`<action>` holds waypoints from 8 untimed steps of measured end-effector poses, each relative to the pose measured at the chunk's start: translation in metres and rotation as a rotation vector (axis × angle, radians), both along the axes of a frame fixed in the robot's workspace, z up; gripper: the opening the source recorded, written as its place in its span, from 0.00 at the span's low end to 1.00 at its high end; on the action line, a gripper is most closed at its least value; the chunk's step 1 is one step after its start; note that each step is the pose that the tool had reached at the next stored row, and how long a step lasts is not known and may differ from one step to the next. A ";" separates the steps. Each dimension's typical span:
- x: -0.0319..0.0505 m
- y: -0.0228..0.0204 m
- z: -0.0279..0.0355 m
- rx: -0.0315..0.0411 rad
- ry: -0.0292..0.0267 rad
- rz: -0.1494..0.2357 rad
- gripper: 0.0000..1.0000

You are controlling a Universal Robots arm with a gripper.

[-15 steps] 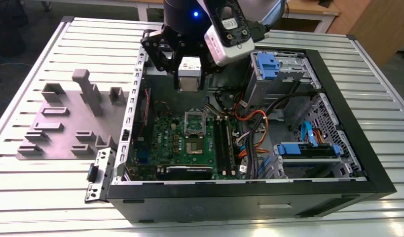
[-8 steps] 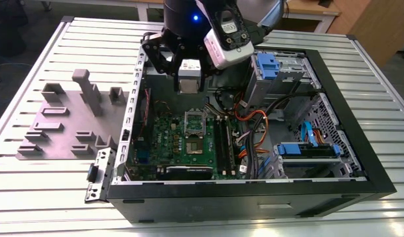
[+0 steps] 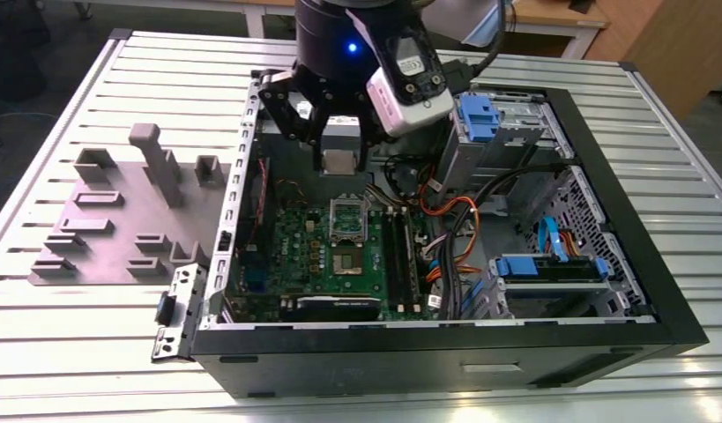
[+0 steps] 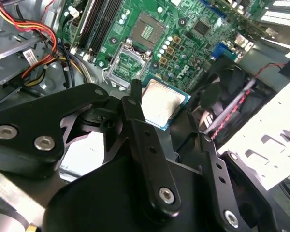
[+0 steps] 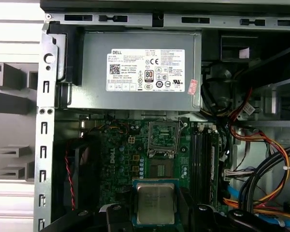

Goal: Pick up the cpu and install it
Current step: 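Place the cpu into insertion slot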

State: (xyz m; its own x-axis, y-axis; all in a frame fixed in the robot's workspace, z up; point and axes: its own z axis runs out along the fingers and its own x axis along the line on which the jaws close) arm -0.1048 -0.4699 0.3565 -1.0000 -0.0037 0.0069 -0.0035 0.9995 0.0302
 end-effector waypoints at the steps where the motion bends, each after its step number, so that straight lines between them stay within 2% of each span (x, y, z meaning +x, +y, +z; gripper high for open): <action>1: 0.0010 0.0000 -0.0018 -0.0003 0.0000 0.000 0.47; 8: 0.0080 0.0000 -0.0133 -0.0021 0.0000 0.000 0.47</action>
